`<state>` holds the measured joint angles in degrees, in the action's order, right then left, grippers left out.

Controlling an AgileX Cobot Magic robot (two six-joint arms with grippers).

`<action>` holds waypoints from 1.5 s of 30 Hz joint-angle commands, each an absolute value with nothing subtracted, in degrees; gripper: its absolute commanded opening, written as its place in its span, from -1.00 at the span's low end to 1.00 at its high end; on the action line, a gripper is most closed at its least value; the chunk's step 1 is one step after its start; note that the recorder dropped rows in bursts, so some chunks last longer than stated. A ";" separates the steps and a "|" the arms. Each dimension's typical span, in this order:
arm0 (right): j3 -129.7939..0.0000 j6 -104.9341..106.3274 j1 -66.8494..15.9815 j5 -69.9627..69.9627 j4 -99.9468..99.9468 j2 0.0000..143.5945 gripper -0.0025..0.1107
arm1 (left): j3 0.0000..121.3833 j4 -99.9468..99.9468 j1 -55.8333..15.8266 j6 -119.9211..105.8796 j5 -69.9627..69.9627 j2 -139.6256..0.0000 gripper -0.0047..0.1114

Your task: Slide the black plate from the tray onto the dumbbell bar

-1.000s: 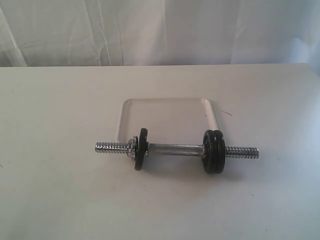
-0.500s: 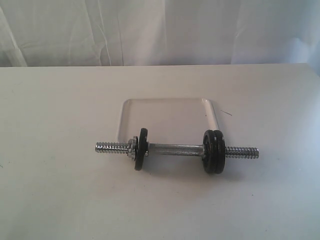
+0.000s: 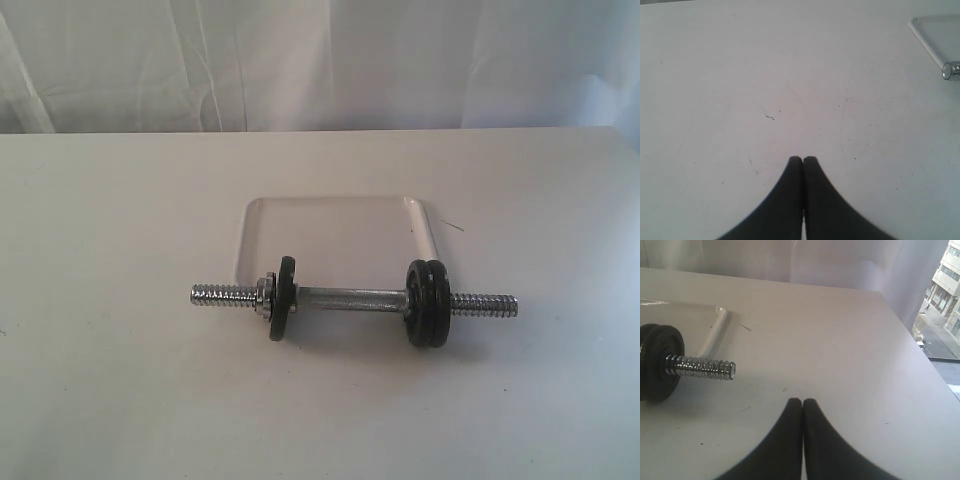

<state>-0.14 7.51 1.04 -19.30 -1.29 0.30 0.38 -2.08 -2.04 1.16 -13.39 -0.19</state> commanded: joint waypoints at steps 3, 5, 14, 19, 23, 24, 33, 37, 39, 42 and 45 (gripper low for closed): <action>0.00 7.15 1.42 -19.06 -1.28 0.00 -0.96 | 0.00 -2.39 -2.40 1.28 -13.09 0.00 -0.92; 0.00 7.15 1.42 -19.06 -1.28 0.00 -0.96 | 0.00 -2.39 -2.40 1.28 -13.09 0.00 -0.92; 0.00 1.12 1.42 -19.06 -1.28 0.00 -0.96 | 0.00 -2.39 -2.40 1.28 -13.09 0.00 -0.92; 0.00 1.12 1.42 -19.06 -1.28 0.00 -0.96 | 0.00 -2.39 -2.40 1.28 -13.09 0.00 -0.92; 0.00 1.13 1.42 -19.17 -1.28 0.00 -0.96 | 0.00 -2.39 -2.40 1.28 -13.09 0.00 -0.92; 0.00 1.13 1.42 -19.17 -1.28 0.00 -0.96 | 0.00 -2.39 -2.40 1.28 -13.09 0.00 -0.92; 0.00 1.13 -0.43 -19.17 -1.28 0.00 -0.96 | 0.00 -2.39 -2.40 1.28 -13.09 0.00 -0.92; 0.00 1.13 -2.24 -19.17 -1.28 0.00 -0.96 | 0.00 -2.39 -1.23 1.28 -13.09 0.00 -0.92; 0.00 1.13 -2.24 -19.17 -1.28 0.00 -0.96 | 0.00 -2.39 -1.23 1.28 -13.09 0.00 -0.92; 0.00 1.13 -2.24 -19.17 -1.28 0.00 -0.96 | 0.00 -2.39 -1.23 1.28 -13.09 0.00 -0.92; 0.00 1.13 -2.24 -19.17 -1.28 0.00 -0.96 | 0.00 -2.39 -1.23 1.28 -13.09 0.00 -0.92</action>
<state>-0.14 1.46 -2.02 -19.41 -1.27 0.30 0.38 -2.08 -1.39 1.16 -13.18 -0.19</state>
